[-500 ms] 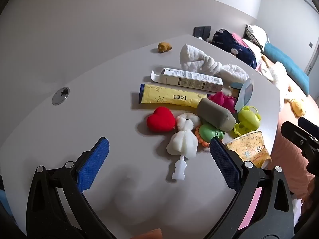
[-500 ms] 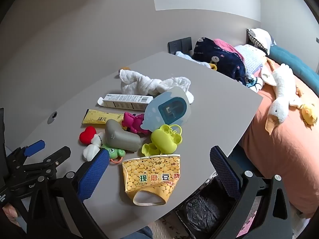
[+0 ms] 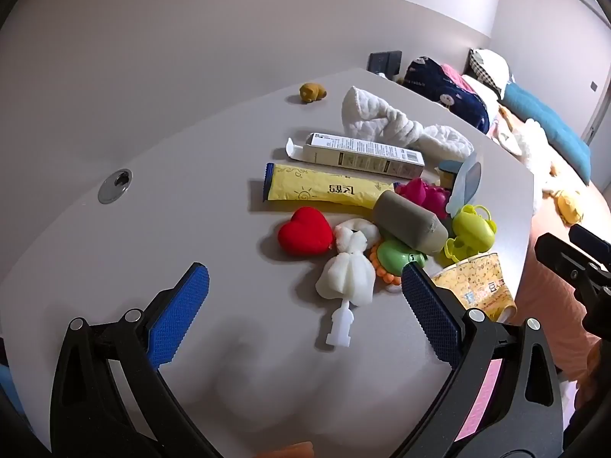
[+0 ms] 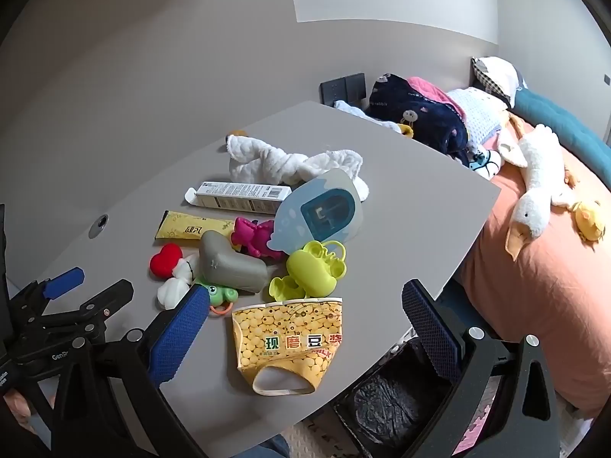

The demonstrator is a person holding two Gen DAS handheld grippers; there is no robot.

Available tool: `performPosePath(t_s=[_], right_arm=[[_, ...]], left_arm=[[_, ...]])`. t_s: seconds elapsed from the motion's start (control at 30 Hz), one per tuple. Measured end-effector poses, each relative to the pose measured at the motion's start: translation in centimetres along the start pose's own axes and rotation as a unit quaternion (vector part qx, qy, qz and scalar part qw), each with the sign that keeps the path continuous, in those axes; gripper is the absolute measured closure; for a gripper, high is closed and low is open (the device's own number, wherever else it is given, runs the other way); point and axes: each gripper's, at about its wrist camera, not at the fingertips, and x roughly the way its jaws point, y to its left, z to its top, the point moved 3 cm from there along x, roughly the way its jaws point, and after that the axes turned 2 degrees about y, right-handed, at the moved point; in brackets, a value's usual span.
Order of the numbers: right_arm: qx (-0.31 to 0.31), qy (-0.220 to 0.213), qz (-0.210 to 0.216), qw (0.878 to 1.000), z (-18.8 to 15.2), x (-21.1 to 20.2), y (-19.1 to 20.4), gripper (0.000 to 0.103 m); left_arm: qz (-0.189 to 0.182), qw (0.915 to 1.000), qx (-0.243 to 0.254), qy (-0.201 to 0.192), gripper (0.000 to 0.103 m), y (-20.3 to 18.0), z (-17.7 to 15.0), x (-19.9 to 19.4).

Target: Collect trash

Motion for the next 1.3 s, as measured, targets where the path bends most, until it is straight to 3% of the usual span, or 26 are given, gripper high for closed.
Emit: performPosePath(t_s=[1.3], right_arm=[[-0.001, 0.000, -0.001, 1.000, -0.17, 0.28, 0.25, 0.003]], left_arm=[[-0.004, 1.0000, -0.006, 0.001, 0.006, 0.21, 0.00, -0.10]])
